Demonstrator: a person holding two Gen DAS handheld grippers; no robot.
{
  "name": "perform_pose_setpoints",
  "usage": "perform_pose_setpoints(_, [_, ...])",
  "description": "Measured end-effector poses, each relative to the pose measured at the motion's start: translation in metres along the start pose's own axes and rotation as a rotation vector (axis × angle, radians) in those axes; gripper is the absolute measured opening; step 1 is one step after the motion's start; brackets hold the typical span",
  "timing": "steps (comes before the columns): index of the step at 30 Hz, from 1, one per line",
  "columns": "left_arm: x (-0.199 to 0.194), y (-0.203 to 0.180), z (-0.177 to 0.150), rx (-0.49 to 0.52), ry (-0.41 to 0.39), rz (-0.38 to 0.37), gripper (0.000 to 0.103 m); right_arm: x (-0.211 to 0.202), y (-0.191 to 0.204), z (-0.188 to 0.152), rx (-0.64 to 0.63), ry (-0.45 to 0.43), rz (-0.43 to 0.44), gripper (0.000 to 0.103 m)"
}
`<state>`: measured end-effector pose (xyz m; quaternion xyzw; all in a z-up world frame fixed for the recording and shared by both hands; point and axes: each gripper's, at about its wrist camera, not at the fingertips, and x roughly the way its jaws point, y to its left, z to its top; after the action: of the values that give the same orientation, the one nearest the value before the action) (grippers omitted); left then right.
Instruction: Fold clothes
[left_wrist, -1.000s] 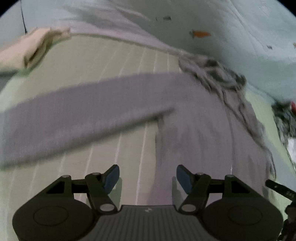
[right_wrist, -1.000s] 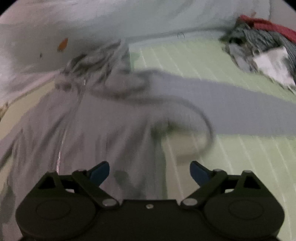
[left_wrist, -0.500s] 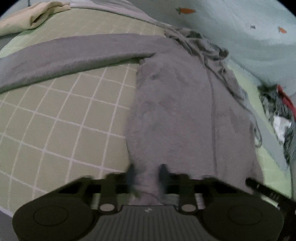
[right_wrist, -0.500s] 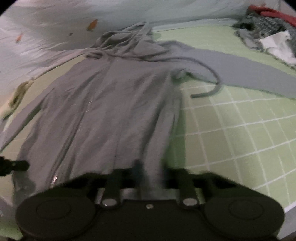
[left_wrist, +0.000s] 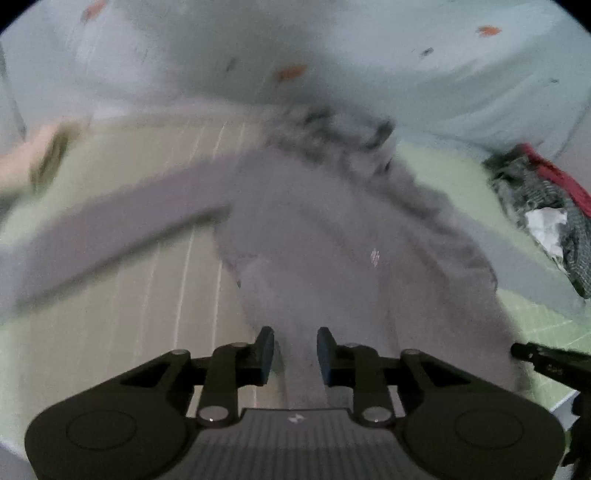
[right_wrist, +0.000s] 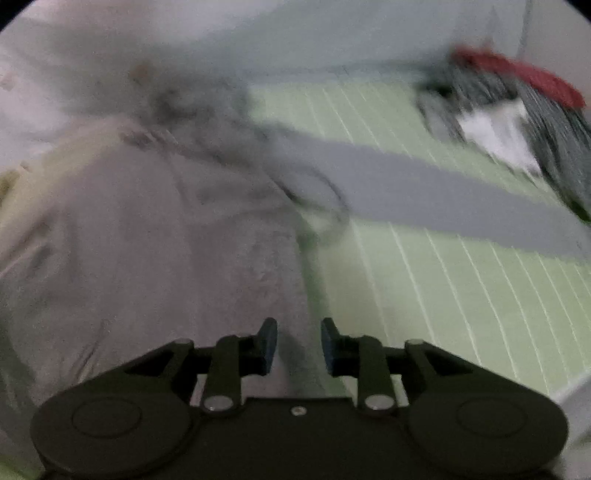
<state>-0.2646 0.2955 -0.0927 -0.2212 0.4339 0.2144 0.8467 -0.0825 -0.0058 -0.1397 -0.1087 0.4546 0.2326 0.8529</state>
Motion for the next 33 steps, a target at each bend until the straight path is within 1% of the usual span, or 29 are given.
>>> perform_pose_setpoints(1, [0.005,0.007,-0.007,-0.026,0.029,0.001,0.033,0.001,-0.003,-0.005,0.006,0.005,0.012,0.032])
perform_pose_setpoints(2, [0.008,0.015,-0.013,-0.039,0.049,0.023,0.037,0.0,-0.004,-0.011,0.016,0.007,0.024,0.043])
perform_pose_setpoints(3, [0.011,0.02,-0.017,-0.044,0.065,0.043,0.038,-0.001,-0.005,-0.017,0.026,0.007,0.025,0.05])
perform_pose_setpoints(5, [0.019,0.033,-0.025,-0.081,0.1,0.055,0.039,0.002,-0.005,-0.026,0.031,0.016,0.024,0.053])
perform_pose_setpoints(6, [0.023,0.039,-0.028,-0.111,0.118,0.045,0.04,0.005,-0.006,-0.028,0.037,0.024,0.024,0.056])
perform_pose_setpoints(8, [0.032,0.045,-0.035,-0.157,0.156,0.006,0.048,0.011,-0.008,-0.032,0.057,0.034,0.026,0.061])
perform_pose_setpoints(9, [0.035,0.046,-0.037,-0.161,0.17,-0.011,0.048,0.012,-0.009,-0.034,0.065,0.029,0.028,0.064])
perform_pose_setpoints(11, [0.034,0.043,-0.044,-0.127,0.177,-0.034,0.048,0.013,-0.011,-0.033,0.074,0.026,0.031,0.067])
perform_pose_setpoints(13, [0.032,0.04,-0.051,-0.089,0.182,-0.055,0.048,0.013,-0.012,-0.033,0.083,0.024,0.034,0.068])
perform_pose_setpoints(16, [0.023,0.045,-0.061,-0.078,0.177,-0.07,0.048,0.013,-0.013,-0.033,0.088,0.023,0.034,0.069])
perform_pose_setpoints(18, [0.016,0.051,-0.067,-0.085,0.167,-0.065,0.043,0.012,-0.012,-0.035,0.084,0.022,0.033,0.069])
perform_pose_setpoints(19, [0.014,0.053,-0.069,-0.087,0.162,-0.065,0.035,0.012,-0.012,-0.035,0.083,0.022,0.034,0.069])
perform_pose_setpoints(20, [0.013,0.054,-0.07,-0.087,0.158,-0.065,0.021,0.011,-0.012,-0.036,0.084,0.022,0.034,0.069])
perform_pose_setpoints(21, [0.012,0.055,-0.071,-0.088,0.154,-0.066,0.015,0.011,-0.012,-0.036,0.085,0.021,0.034,0.069])
perform_pose_setpoints(22, [0.01,0.056,-0.073,-0.089,0.149,-0.067,0.011,0.01,-0.011,-0.037,0.086,0.021,0.035,0.069])
perform_pose_setpoints(25, [0.006,0.06,-0.076,-0.091,0.136,-0.07,0.011,0.01,-0.011,-0.038,0.086,0.021,0.032,0.069])
perform_pose_setpoints(26, [0.008,0.056,-0.077,-0.064,0.142,-0.079,0.012,0.01,-0.011,-0.038,0.085,0.021,0.03,0.069])
perform_pose_setpoints(27, [0.01,0.05,-0.078,-0.026,0.148,-0.069,0.012,0.01,-0.01,-0.038,0.085,0.021,0.028,0.069])
perform_pose_setpoints(28, [0.013,0.044,-0.079,0.012,0.152,-0.054,0.012,0.01,-0.009,-0.038,0.085,0.021,0.026,0.069])
perform_pose_setpoints(29, [0.015,0.039,-0.081,0.05,0.15,-0.033,0.015,0.01,-0.009,-0.038,0.086,0.02,0.025,0.069])
perform_pose_setpoints(30, [0.017,0.034,-0.083,0.088,0.146,-0.011,0.015,0.01,-0.009,-0.039,0.086,0.019,0.023,0.069])
perform_pose_setpoints(33, [0.017,0.022,-0.086,0.182,0.129,0.01,0.016,0.01,-0.009,-0.041,0.083,0.018,0.016,0.069])
